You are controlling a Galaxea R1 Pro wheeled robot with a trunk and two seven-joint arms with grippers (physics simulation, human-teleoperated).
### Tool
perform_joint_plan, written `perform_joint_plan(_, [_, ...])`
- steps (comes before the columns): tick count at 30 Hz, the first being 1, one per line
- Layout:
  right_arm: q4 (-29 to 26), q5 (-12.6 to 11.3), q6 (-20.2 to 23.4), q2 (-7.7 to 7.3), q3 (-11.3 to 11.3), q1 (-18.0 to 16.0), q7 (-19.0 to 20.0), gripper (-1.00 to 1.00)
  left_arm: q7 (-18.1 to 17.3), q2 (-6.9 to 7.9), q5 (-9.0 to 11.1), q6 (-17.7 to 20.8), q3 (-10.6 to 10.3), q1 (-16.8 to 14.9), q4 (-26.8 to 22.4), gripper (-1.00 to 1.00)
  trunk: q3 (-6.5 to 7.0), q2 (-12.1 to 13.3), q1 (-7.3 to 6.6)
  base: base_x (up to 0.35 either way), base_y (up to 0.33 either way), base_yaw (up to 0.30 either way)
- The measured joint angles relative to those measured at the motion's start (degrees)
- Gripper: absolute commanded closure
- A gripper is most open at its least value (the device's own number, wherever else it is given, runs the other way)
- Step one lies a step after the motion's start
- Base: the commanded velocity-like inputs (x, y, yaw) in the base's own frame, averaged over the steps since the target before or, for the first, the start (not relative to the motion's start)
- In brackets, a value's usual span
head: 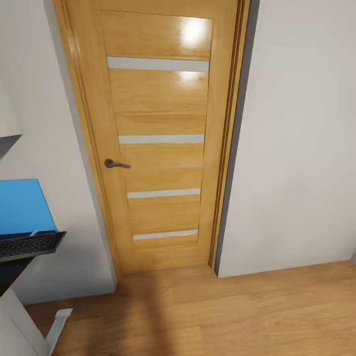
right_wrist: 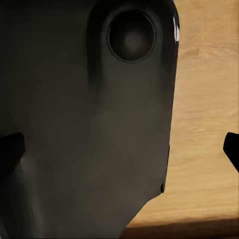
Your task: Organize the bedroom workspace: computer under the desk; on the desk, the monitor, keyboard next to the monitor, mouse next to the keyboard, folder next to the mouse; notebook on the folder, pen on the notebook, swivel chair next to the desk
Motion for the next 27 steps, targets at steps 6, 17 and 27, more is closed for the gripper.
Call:
perform_joint_plan(6, [1.27,0.32,1.10,1.65,0.11,1.57,-0.08,-1.00,0.06,-1.71,0.05,0.41,0.07,1.73,-0.47,-1.00,1.07,2.40,-1.31,0.000,0.000,0.000])
perform_joint_plan(17, [0.04,0.26,0.85,2.41,0.01,-1.17,-0.08,-1.00,0.08,-2.53,0.08,0.40,0.16,1.54,-1.74,-1.00,3.07,6.82,-3.72,0.000,0.000,0.000])
perform_joint_plan(27, [0.31,0.15,-1.58,2.76,-0.08,-1.29,-0.11,-1.00,0.12,-2.54,0.08,0.40,0.16,1.54,-1.77,-1.00,4.86,10.83,-5.92,0.000,0.000,0.078])
